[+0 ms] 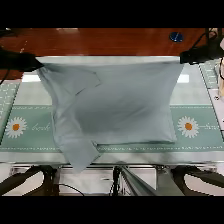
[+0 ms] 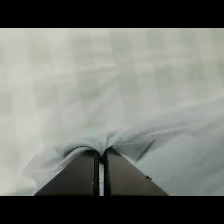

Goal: Fold the shirts.

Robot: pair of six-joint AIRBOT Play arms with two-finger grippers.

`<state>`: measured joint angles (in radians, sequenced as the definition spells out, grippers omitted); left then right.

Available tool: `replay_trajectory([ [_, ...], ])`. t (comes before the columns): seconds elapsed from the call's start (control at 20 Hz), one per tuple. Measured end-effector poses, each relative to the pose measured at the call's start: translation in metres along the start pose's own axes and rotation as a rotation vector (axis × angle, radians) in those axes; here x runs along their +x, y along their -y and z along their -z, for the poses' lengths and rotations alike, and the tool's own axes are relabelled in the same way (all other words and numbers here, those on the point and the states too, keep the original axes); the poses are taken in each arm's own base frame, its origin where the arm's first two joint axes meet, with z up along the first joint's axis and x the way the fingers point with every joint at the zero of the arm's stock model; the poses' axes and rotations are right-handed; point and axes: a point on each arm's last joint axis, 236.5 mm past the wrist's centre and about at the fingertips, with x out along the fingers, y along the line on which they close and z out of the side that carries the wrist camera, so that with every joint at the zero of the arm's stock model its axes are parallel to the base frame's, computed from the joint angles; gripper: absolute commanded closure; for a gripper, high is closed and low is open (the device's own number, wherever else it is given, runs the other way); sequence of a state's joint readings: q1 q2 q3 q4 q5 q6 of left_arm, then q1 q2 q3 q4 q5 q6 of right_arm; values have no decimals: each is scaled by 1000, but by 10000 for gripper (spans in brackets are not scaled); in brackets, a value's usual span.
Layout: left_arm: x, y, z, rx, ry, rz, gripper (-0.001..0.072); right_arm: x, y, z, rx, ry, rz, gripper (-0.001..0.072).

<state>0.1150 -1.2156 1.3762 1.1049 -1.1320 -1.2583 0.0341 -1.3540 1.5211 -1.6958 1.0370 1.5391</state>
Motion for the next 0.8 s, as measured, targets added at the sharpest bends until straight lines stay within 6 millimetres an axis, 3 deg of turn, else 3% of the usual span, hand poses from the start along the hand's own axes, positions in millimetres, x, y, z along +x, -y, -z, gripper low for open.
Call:
replay_trajectory([
  [0.25, 73, -1, -21, 55, 65, -6, 682, 51, 25, -10, 126, 59, -14, 696],
  [0.5, 135, -9, -25, 78, 105, -36, 683, 107, 34, 5, 127, 29, -16, 695],
  [0.6, 157, -14, -19, 77, 97, -45, 682, 127, 32, 14, 131, 9, -24, 695],
  [0.8, 193, -21, 16, 76, -11, -34, 681, 153, 26, 39, 137, -69, -41, 695],
])
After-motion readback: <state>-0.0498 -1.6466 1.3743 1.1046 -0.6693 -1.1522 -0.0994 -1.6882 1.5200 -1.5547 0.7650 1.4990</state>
